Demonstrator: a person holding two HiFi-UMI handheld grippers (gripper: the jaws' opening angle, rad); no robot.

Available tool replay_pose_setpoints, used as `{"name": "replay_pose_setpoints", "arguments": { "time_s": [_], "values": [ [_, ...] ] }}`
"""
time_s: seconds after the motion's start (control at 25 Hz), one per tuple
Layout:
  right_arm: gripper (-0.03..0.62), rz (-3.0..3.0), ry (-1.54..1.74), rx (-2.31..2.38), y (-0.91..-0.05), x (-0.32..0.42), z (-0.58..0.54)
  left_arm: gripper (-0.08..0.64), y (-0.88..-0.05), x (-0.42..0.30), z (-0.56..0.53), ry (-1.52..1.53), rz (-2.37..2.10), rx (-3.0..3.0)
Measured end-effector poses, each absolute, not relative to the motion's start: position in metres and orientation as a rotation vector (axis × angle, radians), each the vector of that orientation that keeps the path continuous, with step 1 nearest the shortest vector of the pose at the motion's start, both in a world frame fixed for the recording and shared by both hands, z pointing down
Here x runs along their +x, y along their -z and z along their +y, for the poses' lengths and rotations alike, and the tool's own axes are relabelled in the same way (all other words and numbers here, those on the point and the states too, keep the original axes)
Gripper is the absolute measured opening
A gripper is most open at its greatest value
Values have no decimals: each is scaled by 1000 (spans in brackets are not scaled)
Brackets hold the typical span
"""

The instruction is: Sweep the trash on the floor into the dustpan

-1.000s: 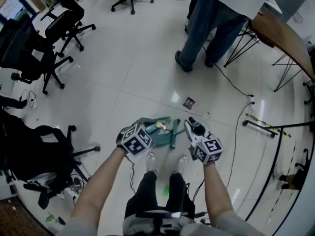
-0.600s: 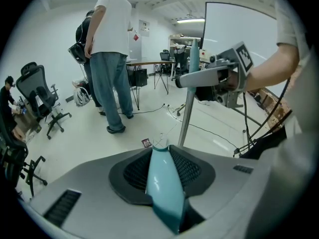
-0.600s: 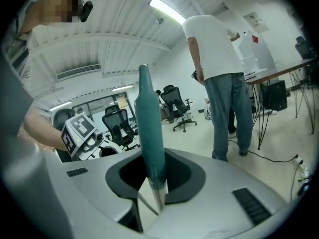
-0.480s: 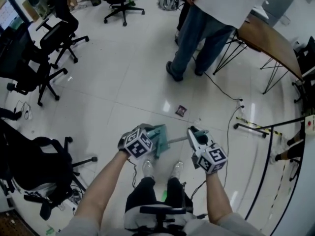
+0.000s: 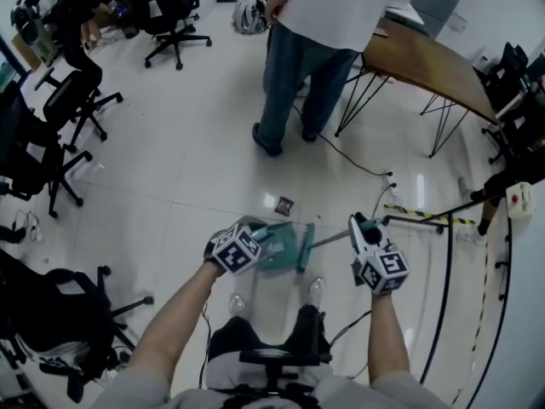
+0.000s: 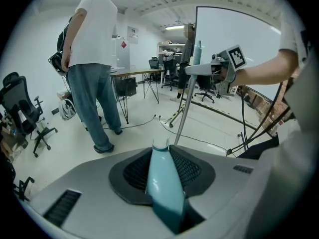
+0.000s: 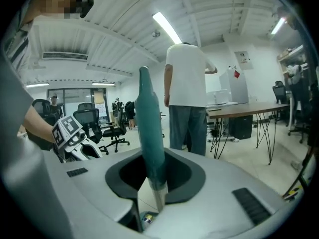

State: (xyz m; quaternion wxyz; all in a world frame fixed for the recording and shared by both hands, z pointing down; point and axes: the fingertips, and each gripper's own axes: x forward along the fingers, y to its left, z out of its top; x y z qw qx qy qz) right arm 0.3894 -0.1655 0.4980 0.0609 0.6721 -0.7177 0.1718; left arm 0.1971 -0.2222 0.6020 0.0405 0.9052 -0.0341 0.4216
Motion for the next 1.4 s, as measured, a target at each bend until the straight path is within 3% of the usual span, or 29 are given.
{"name": "replay_pose_setpoints", "arguments": {
  "time_s": [0.56, 1.0, 1.4],
  "values": [
    [71, -2127, -489, 1955, -557, 560, -207, 105, -637, 318, -224, -1345, -318, 2635],
    [75, -2245, -638, 1731, -611, 517, -237, 104, -644, 334, -241, -1328, -354, 2591],
    [83, -2427, -792, 1521, -596, 450, -227, 104, -646, 321, -245, -1335, -356, 2583]
  ]
}}
